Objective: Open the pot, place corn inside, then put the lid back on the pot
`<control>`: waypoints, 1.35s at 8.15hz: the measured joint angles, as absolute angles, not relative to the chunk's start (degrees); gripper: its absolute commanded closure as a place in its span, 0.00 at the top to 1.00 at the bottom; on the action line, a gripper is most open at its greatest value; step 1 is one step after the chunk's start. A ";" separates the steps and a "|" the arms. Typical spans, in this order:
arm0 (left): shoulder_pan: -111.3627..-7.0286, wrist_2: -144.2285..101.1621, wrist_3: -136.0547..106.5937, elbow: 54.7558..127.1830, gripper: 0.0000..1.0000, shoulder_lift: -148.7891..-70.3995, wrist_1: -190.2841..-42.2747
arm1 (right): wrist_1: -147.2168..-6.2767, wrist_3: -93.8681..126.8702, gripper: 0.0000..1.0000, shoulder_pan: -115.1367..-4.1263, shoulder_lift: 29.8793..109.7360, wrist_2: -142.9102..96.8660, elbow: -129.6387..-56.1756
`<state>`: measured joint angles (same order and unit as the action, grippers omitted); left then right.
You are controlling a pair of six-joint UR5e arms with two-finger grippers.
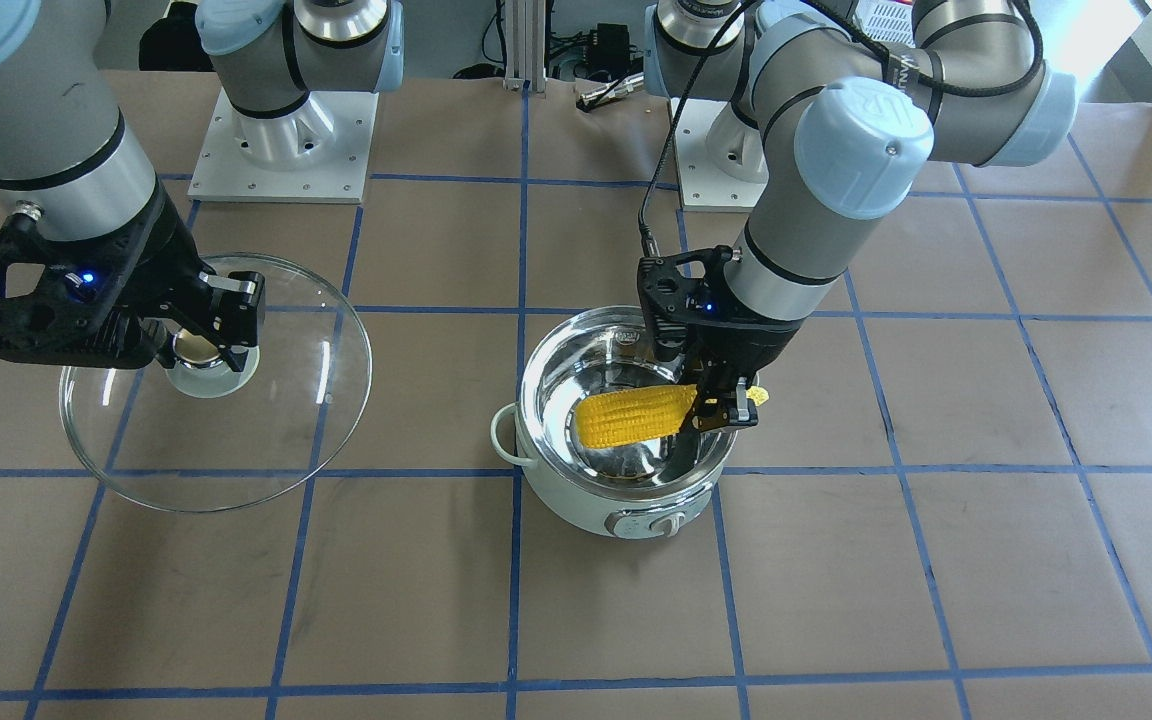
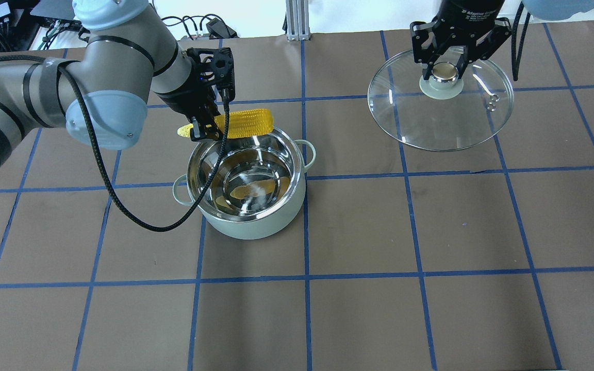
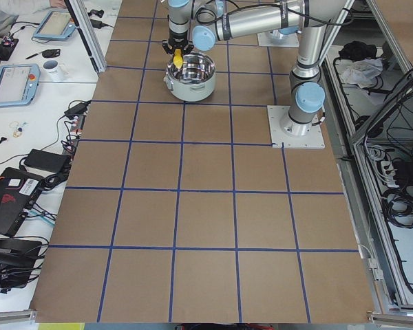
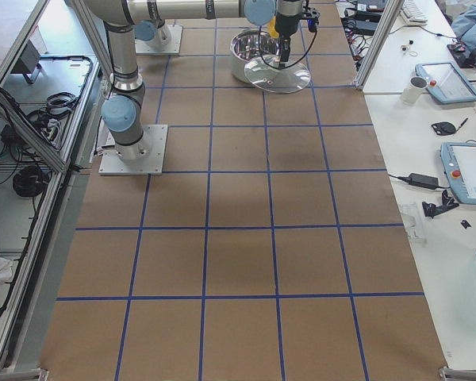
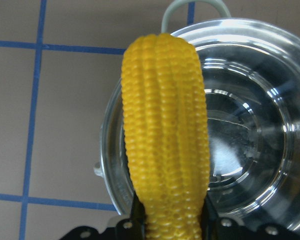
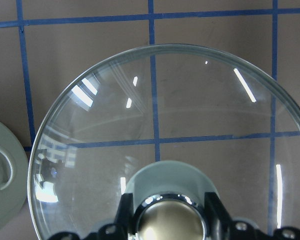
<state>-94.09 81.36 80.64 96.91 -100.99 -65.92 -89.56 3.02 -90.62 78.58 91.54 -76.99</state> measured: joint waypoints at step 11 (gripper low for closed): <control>-94.48 76.19 84.30 103.35 0.66 -103.75 -63.78 | -89.63 2.99 0.11 -90.62 78.62 90.74 -76.99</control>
